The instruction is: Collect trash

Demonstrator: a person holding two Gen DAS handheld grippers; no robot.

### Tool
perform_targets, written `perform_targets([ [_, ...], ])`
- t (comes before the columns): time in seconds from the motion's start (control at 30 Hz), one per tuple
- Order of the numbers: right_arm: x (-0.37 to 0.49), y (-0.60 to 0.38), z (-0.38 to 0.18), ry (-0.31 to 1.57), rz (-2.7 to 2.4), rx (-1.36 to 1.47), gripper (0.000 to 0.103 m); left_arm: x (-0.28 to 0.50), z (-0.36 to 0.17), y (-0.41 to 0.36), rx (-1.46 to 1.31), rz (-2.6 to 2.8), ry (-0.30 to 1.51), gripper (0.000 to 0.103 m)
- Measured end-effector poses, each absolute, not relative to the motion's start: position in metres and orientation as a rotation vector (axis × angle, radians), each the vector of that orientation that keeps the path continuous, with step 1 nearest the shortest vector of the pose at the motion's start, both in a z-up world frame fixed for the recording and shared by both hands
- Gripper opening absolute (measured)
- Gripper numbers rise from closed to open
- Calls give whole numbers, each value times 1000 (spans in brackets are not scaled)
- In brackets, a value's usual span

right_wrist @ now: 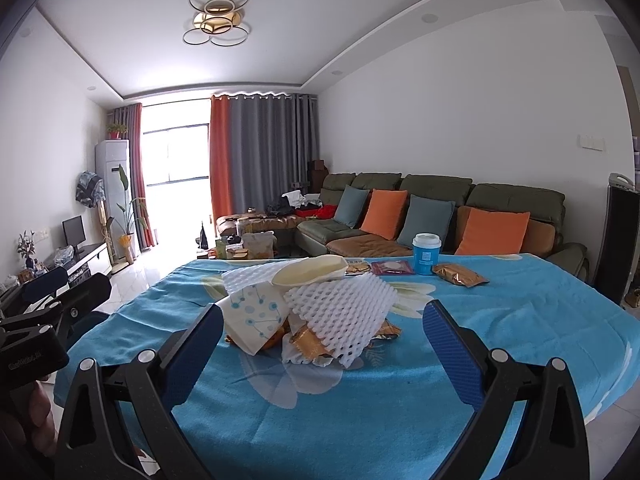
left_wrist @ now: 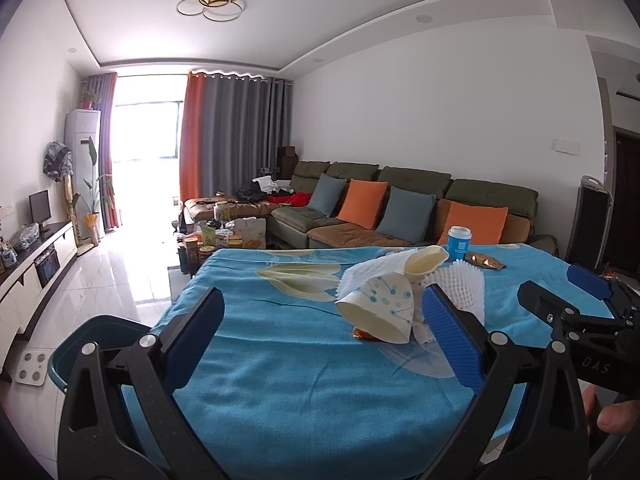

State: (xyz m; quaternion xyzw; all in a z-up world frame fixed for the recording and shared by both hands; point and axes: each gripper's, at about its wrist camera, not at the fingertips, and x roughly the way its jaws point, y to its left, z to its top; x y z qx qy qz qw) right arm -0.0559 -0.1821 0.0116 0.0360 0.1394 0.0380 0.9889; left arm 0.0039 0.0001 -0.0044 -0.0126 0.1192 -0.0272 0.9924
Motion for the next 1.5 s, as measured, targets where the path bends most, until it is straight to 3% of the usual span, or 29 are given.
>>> perform_targets([
  [0.8,21,-206,-14,432,25,23,96,133,-54,-11,-333,-351,602,97],
  [1.27,55,-211,-21,480,45,51,96,185,-82,-24,-427,-424,680,64],
  [1.5,76,-224,-25,528,83,175,85,198,-84,-28,-434,-452,685,44],
])
